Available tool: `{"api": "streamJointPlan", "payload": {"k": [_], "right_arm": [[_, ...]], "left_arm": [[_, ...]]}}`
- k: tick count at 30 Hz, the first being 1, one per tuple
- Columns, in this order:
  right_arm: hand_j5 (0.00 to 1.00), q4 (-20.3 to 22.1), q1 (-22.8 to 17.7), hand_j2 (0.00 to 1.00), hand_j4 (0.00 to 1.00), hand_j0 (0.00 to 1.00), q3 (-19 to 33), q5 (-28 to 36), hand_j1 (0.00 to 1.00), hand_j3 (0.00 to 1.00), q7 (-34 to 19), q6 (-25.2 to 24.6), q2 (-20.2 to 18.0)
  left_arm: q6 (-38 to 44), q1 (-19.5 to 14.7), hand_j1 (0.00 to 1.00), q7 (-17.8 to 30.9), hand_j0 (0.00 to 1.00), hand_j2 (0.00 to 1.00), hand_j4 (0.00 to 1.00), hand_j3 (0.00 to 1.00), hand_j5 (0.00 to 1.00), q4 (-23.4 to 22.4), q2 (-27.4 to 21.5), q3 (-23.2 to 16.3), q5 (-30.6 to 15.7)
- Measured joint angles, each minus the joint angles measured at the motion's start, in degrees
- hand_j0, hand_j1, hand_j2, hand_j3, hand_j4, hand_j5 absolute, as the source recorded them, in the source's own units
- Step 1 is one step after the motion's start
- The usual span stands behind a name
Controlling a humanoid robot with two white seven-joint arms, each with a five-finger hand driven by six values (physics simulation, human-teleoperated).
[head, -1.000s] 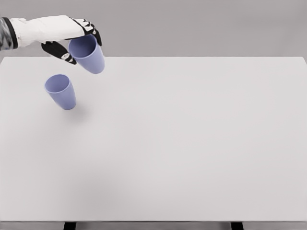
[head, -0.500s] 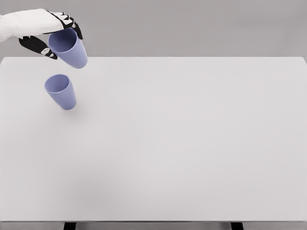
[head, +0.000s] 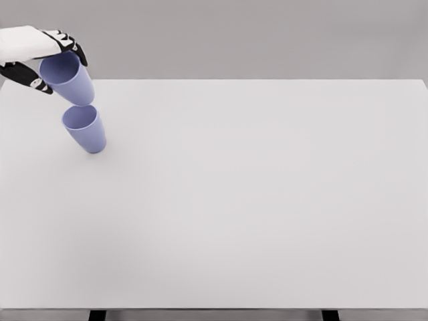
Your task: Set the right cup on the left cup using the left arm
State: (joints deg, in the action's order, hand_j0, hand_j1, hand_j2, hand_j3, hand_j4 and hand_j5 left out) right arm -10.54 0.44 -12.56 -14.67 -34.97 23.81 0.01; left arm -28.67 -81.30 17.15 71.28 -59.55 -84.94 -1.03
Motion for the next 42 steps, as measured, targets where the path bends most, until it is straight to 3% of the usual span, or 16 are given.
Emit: {"api": "streamJointPlan", "payload": {"k": [21,32,42], "right_arm": [[1.00,0.00,0.00,1.00,1.00,1.00,0.00,0.00,1.00,1.00,0.00,0.00,0.00],[1.00,0.00,0.00,1.00,1.00,1.00,-0.01,-0.02,1.00,1.00,0.00,0.00,0.00],[1.00,0.00,0.00,1.00,1.00,1.00,-0.01,-0.01,1.00,1.00,0.00,0.00,0.00]], "left_arm": [[0.19,0.00,0.36,-0.12,0.36,0.36,0.36,0.36,0.36,-1.47,-0.34,-1.05,0.02],[0.02,-0.96,0.36,0.05,0.36,0.36,0.36,0.36,0.36,4.47,-4.11,-1.00,-0.62],[0.34,0.18,0.39,-0.38,0.39,0.39,0.39,0.39,0.39,5.71,-5.01,-1.24,-0.67]]}}
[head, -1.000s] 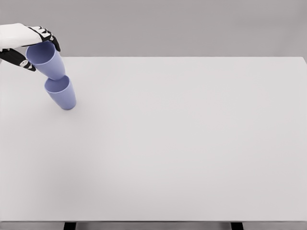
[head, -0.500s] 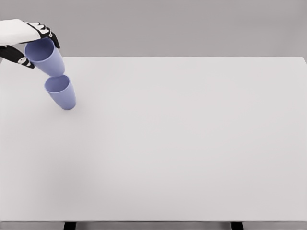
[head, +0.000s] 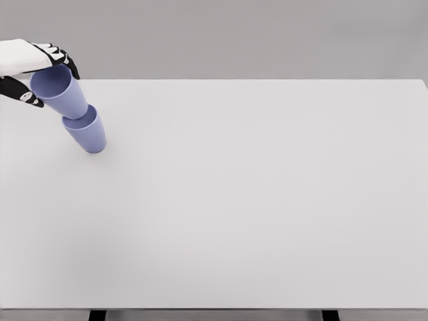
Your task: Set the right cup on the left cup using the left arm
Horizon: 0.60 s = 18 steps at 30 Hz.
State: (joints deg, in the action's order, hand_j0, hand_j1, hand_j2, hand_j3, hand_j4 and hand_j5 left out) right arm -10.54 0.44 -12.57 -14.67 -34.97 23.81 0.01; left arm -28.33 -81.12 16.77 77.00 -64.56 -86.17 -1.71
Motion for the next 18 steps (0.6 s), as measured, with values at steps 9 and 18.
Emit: {"api": "streamJointPlan", "payload": {"k": [9,18], "right_arm": [[1.00,0.00,0.00,1.00,1.00,1.00,0.02,0.00,1.00,1.00,0.00,0.00,0.00],[1.00,0.00,0.00,1.00,1.00,1.00,0.01,0.01,1.00,1.00,0.00,0.00,0.00]], "left_arm": [[0.30,0.09,0.86,-0.11,0.86,0.86,0.86,0.86,0.86,1.06,-0.26,0.08,0.11],[0.28,0.09,1.00,-1.04,1.00,1.00,1.00,1.00,1.00,1.70,-0.66,0.19,0.20]]}}
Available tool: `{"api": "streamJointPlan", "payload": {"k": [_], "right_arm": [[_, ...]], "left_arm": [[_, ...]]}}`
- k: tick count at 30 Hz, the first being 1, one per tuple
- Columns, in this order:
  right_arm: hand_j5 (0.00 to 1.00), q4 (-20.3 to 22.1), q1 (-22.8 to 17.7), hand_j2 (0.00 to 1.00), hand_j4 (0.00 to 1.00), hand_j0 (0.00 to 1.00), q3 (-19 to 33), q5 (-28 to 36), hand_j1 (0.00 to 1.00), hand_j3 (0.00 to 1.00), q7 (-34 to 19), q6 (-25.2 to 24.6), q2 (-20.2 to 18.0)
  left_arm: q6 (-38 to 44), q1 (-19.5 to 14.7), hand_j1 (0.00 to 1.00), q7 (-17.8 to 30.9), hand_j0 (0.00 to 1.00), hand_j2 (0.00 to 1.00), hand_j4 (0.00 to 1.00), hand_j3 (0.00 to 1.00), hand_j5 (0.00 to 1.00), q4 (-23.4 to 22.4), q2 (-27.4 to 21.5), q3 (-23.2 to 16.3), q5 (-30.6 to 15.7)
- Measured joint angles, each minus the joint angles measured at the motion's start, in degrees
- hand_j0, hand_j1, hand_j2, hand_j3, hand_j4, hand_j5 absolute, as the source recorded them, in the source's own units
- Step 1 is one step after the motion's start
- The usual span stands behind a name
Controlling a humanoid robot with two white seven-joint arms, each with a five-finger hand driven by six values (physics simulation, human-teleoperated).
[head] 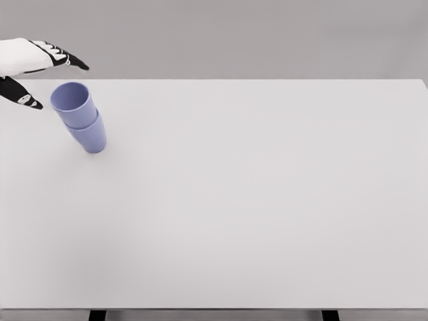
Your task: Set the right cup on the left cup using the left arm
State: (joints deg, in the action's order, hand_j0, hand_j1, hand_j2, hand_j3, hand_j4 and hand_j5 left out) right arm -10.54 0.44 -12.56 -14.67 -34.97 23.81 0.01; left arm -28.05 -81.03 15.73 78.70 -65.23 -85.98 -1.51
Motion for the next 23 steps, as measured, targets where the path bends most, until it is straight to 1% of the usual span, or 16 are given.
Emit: {"api": "streamJointPlan", "payload": {"k": [3,6,10,12,14,17,19,20,21,23], "right_arm": [[1.00,0.00,0.00,1.00,1.00,1.00,0.00,0.00,1.00,1.00,0.00,0.00,0.00],[1.00,0.00,0.00,1.00,1.00,1.00,-0.01,0.00,1.00,1.00,0.00,0.00,0.00],[1.00,0.00,0.00,1.00,1.00,1.00,-0.01,0.00,1.00,1.00,0.00,0.00,0.00],[1.00,0.00,0.00,1.00,1.00,1.00,-0.01,0.00,1.00,1.00,0.00,0.00,0.00],[1.00,0.00,0.00,1.00,1.00,1.00,-0.01,0.00,1.00,1.00,0.00,0.00,0.00],[1.00,0.00,0.00,1.00,1.00,1.00,-0.01,0.00,1.00,1.00,0.00,0.00,0.00],[1.00,0.00,0.00,1.00,1.00,1.00,0.00,0.00,1.00,1.00,0.00,-0.01,0.00],[1.00,0.00,0.00,1.00,1.00,1.00,-0.01,0.00,1.00,1.00,0.00,-0.01,0.00],[1.00,0.00,0.00,1.00,1.00,1.00,-0.01,0.00,1.00,1.00,0.00,0.00,0.00],[1.00,0.00,0.00,1.00,1.00,1.00,0.00,0.00,1.00,1.00,0.00,0.00,0.00]], "left_arm": [[-0.27,-0.69,1.00,-0.73,1.00,1.00,1.00,1.00,1.00,1.26,-1.16,0.47,-0.02],[-0.56,-1.23,1.00,-1.02,1.00,1.00,1.00,1.00,1.00,6.58,-4.65,2.46,-1.50],[-2.00,-1.23,1.00,-1.02,1.00,1.00,1.00,1.00,1.00,14.44,-9.66,5.76,-5.57],[-4.44,-1.14,1.00,-0.81,1.00,1.00,1.00,1.00,1.00,17.24,-11.57,6.93,-8.38],[-5.70,-0.52,1.00,-0.70,1.00,1.00,1.00,1.00,1.00,19.74,-12.54,7.49,-9.98],[-6.52,4.37,1.00,-0.69,1.00,1.00,1.00,1.00,1.00,21.51,-13.20,7.91,-11.03],[-6.77,8.94,1.00,-0.65,1.00,1.00,1.00,1.00,1.00,22.03,-13.23,8.17,-11.19],[-6.87,11.70,1.00,-0.66,1.00,1.00,1.00,1.00,1.00,22.20,-12.86,8.35,-11.05],[-6.91,13.67,1.00,-0.65,1.00,1.00,1.00,1.00,1.00,22.31,-12.06,8.52,-11.04],[-7.04,16.76,1.00,-0.55,1.00,1.00,1.00,1.00,1.00,22.43,-10.64,8.68,-10.51]]}}
